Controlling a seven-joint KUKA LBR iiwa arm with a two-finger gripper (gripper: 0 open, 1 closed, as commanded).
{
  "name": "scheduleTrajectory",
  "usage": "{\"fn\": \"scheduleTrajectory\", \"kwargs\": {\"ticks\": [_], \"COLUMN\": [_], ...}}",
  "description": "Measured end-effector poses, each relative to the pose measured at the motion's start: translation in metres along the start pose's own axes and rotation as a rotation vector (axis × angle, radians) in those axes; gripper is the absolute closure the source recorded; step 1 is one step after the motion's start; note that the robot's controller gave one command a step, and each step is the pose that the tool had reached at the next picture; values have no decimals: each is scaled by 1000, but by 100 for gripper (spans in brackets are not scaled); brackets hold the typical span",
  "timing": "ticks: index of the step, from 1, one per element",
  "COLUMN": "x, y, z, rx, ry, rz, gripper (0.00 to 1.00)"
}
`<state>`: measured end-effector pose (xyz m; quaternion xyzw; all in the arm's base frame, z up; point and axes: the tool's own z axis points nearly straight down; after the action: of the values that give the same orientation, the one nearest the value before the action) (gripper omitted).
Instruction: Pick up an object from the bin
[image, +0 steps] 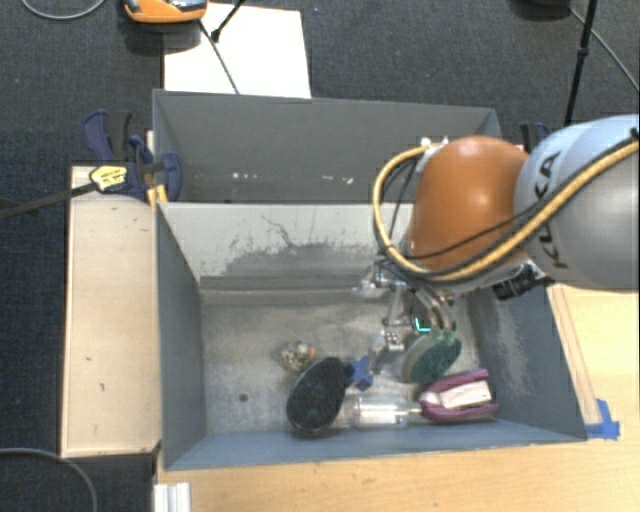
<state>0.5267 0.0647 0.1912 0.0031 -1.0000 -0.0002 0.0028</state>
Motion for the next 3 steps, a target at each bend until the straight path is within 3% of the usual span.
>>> {"fn": "scheduleTrajectory", "kwargs": {"ticks": [1, 2, 3], "x": [27, 41, 44], "y": [66, 132, 105], "z": [98, 90, 91], "rx": [-3, -2, 1], "ry": [-18, -10, -3], "rz": [12, -302, -111], "gripper": [0, 0, 0]}}
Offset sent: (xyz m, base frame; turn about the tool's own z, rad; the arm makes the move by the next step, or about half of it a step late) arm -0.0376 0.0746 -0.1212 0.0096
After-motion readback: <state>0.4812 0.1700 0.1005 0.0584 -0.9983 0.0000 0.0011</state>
